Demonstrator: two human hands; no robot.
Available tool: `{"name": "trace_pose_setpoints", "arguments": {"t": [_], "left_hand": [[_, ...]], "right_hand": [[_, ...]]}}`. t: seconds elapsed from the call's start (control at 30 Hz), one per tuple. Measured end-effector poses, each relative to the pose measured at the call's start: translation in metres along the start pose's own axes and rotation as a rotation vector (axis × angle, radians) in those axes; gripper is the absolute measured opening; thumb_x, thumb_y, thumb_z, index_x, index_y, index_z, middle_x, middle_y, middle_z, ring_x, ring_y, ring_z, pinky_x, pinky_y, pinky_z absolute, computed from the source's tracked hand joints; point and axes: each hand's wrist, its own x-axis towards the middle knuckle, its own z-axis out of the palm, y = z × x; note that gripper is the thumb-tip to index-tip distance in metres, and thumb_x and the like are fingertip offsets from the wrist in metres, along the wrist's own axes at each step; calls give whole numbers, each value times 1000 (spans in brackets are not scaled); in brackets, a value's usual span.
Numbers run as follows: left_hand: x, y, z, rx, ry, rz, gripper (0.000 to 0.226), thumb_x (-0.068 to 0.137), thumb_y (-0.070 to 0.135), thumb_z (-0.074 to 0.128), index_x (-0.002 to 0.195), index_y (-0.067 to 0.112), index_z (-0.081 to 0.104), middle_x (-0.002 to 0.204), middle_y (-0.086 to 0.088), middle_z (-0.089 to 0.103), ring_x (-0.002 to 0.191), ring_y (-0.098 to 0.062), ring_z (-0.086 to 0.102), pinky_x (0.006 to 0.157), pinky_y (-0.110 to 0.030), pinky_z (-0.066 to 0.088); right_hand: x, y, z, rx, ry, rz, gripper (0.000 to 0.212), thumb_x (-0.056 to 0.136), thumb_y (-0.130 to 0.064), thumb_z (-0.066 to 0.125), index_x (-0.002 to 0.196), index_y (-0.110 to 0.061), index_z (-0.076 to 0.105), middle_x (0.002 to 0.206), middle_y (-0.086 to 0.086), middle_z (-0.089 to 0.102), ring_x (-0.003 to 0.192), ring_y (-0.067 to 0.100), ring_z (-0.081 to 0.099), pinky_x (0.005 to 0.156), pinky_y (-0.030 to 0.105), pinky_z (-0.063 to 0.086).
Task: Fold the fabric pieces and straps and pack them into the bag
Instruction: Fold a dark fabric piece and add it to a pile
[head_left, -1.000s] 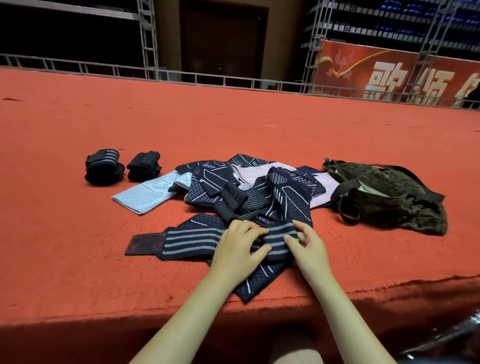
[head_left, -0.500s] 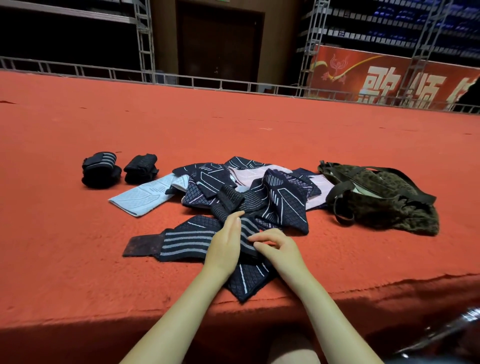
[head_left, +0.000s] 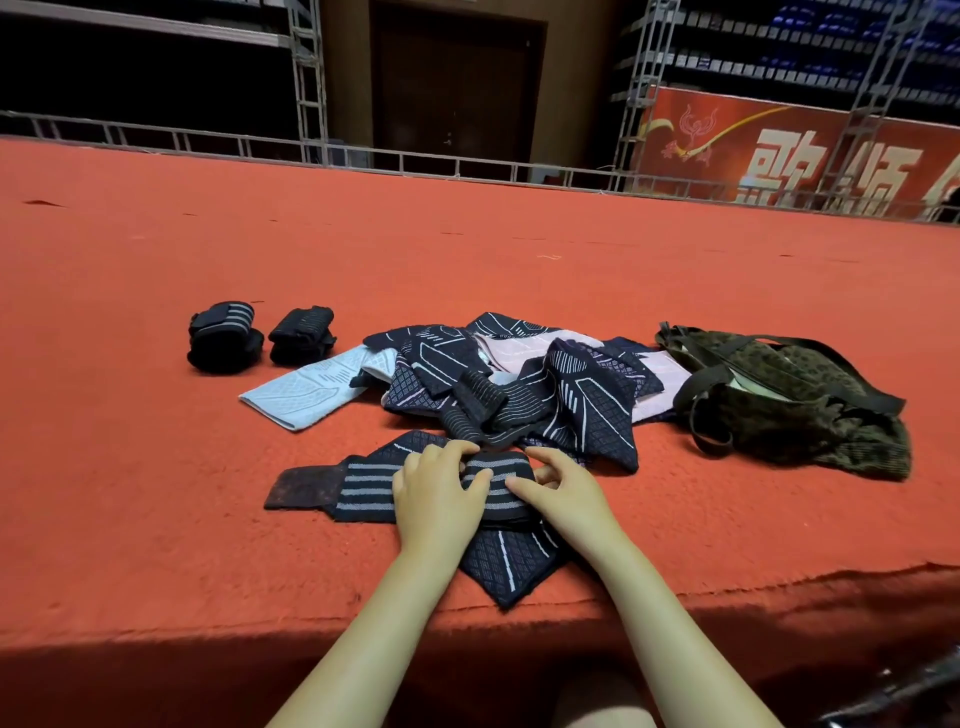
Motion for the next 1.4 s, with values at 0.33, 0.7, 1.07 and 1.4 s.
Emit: {"name": "trace_pose_setpoints", "arguments": {"t": [0.33,0.7,1.07,1.4], "left_hand": [[-12,8,11,-134,18,530,37,81,40,52,110,22,66,104,9,57,103,-10,47,84,-26,46],[-9,9,-5,-545,-170,47,37,100,34,36,136,36,43,97,7,65,94,-10,60,85,-31,46],[-7,-4,-9,-166,61,-45,38,88,30,51,124,23,58,114,-1,59,113,-22,43,97,-37,39],[-5,-28,-31,-246,-34,96,15,82,21,68,96,23,71,89,10,65,71,-4,55,77,-23,46]], "right_hand": [[-9,7,-5,634,257,-56,40,82,13,58,105,-19,63,97,5,69,82,9,65,75,19,51],[-15,-1,-4,662,32,-101,19,92,-1,52,95,-8,70,86,10,71,75,14,64,65,20,52],[-12,-3,8,137,10,-121,40,80,-13,74,116,-23,61,88,-4,61,65,-7,53,69,7,43],[-3,-48,7,-457,-46,-102,40,78,-37,66,115,-28,59,84,-12,58,89,12,59,74,24,39]]}}
